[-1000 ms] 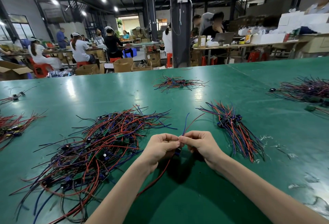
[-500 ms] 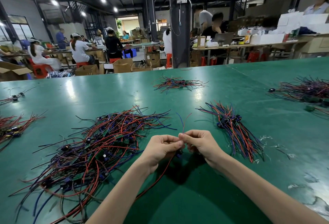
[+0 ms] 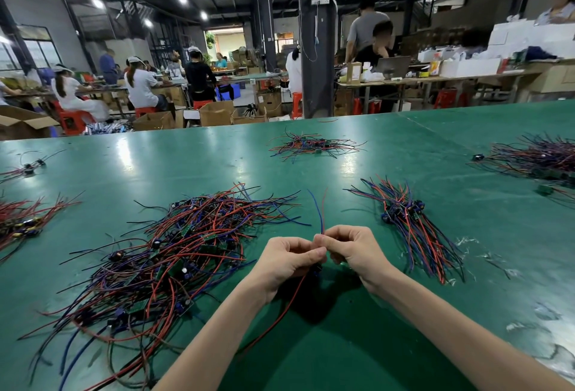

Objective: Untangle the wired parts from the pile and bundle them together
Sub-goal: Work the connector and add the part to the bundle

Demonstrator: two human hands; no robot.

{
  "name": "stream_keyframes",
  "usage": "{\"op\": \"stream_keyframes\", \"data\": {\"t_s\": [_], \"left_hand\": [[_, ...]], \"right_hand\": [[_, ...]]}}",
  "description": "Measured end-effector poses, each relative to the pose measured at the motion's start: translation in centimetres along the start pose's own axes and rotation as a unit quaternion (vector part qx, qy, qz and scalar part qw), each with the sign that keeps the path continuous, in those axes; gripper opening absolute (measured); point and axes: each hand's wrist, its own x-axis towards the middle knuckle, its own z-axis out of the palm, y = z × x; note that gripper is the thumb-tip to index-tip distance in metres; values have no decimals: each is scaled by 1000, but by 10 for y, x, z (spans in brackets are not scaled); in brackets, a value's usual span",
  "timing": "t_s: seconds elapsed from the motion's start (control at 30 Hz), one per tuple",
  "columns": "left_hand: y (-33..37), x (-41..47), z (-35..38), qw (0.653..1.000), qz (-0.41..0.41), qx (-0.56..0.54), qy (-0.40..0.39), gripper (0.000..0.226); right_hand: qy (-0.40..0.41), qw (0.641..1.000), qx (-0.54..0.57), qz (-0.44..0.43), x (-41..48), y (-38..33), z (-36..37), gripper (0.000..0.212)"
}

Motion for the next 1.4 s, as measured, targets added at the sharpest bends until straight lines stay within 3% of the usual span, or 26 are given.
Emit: {"op": "stream_keyframes", "data": {"t_s": [0.23,0.33,0.5,0.63,0.8,1.27,1.33,1.4], "left_hand": [[2,0,0,1000,-3,-3,5,4],[2,0,0,1000,-3,-7,2,5],[1,-1,1,1000,-5,11,-14,2],[1,-1,2,999,-5,30,-21,4],[3,-1,1,999,-10,48,-11,17],[5,-3,9,998,-25,38,-52,24],[5,-3,9,998,-25,37,-53,25],[5,-3,9,998,-25,39,-53,25]], "right_hand": [[-17,999,27,43,0,0,1,12],[-24,997,46,58,-1,-2,2,22],[-20,999,15,38,0,-1,1,17],[-7,1000,-24,9,4,2,-2,25],[57,997,-54,-3,10,3,-4,27],[220,965,-136,-47,40,10,-48,25],[221,956,-175,-75,39,9,-47,23],[216,917,-287,-171,35,7,-46,21]]}}
